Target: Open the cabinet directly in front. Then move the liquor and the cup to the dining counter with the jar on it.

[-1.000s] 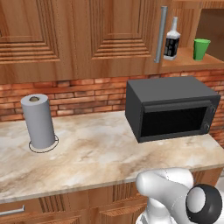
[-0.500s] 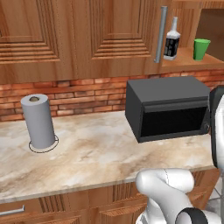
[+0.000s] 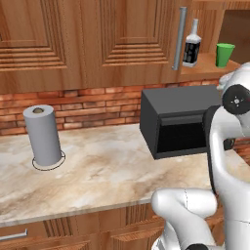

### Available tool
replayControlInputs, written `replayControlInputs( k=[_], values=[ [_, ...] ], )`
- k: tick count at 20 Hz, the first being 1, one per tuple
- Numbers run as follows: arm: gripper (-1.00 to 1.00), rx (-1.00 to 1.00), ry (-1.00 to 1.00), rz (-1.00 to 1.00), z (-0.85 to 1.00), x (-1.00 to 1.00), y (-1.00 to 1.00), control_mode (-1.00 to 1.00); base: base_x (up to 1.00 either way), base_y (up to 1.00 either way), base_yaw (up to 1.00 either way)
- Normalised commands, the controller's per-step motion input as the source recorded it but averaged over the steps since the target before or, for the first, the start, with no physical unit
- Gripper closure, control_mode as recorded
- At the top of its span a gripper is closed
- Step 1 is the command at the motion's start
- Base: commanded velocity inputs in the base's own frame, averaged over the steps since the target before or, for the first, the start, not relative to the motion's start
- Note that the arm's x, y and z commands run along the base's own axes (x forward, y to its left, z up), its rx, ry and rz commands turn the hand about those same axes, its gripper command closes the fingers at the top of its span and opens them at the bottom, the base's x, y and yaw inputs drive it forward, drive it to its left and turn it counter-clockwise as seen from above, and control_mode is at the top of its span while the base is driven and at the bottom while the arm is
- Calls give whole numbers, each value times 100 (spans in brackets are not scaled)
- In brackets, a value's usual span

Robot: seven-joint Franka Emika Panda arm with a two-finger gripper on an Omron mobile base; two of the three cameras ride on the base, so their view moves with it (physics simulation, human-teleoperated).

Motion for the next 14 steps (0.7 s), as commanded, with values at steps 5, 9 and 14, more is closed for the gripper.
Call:
replayControlInputs(
  k=[5, 9, 14],
  values=[
    [-100, 29, -7, 13, 9, 11, 66, -100, 0, 0, 0],
    [-100, 29, -3, 25, 4, 16, 38, -100, 0, 0, 0],
    [-100, 26, -1, 35, 1, 31, 7, -100, 0, 0, 0]
  ],
)
